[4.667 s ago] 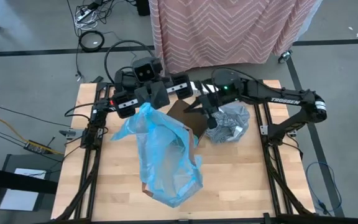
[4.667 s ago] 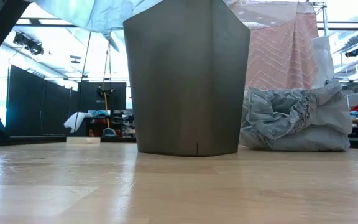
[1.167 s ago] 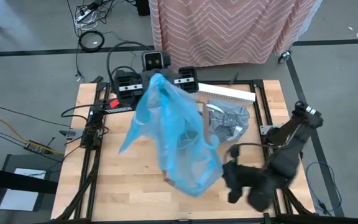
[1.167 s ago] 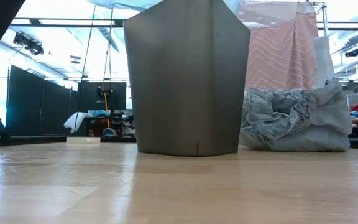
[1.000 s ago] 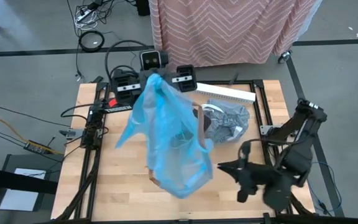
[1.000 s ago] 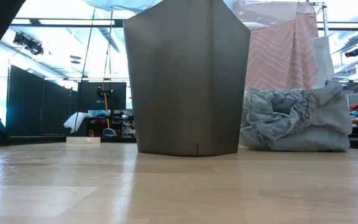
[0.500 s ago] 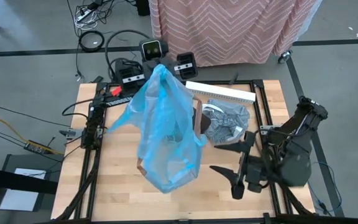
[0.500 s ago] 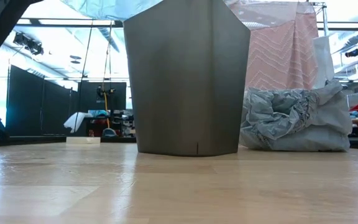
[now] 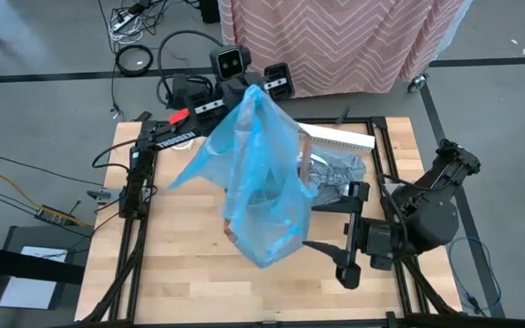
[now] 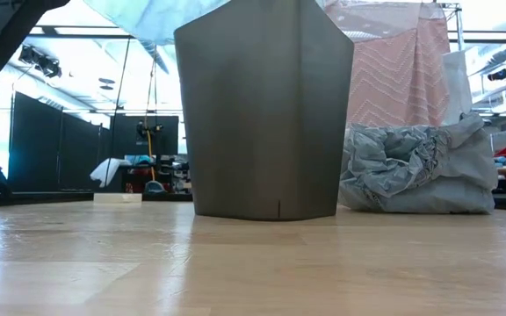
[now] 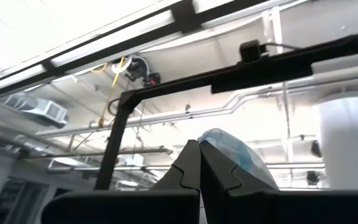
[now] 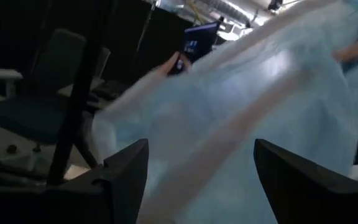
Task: Place trash/remove bag and relplace
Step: Insert the new blue trash bag into the black trash bin
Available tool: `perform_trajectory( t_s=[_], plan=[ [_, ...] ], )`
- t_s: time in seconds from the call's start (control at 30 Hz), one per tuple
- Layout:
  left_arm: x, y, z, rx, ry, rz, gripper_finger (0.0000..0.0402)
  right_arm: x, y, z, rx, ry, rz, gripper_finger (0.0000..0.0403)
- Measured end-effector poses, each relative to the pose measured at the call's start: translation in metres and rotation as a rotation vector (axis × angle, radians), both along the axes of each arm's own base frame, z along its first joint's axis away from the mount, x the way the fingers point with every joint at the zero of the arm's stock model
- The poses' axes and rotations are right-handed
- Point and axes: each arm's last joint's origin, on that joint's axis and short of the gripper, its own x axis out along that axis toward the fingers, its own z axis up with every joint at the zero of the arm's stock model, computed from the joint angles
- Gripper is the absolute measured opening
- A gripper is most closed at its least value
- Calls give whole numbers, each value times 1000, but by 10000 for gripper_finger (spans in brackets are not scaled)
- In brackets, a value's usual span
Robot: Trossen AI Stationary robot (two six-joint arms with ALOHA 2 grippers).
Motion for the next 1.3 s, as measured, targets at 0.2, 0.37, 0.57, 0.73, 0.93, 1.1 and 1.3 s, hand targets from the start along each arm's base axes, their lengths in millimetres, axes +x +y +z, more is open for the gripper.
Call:
perform_trajectory(
  t_s=[0.2, 0.37, 0.57, 0.73, 0.93, 1.1, 1.3],
  plan=[
    [3, 0, -1, 30, -6, 49, 4, 5, -6, 4, 30, -38, 4, 276],
    [2, 0, -1, 31, -13, 47, 4, 10, -17, 1, 91, -11, -154, 266],
    [3, -3, -1, 48, -12, 37, 4, 19, -32, -10, 93, 67, -364, 213],
    [3, -3, -2, 59, -16, 45, 4, 20, -36, -11, 81, 81, -437, 57],
    [24, -2, -13, 71, 147, 92, 4, 16, -35, -11, 46, 101, -522, 6],
    [50, -9, -36, 26, 384, 57, 2, 3, -24, -11, 15, 135, -612, 1],
    [17, -23, -27, -10, -54, -94, 1, -11, -10, -10, -1, 155, -635, 0]
  ],
)
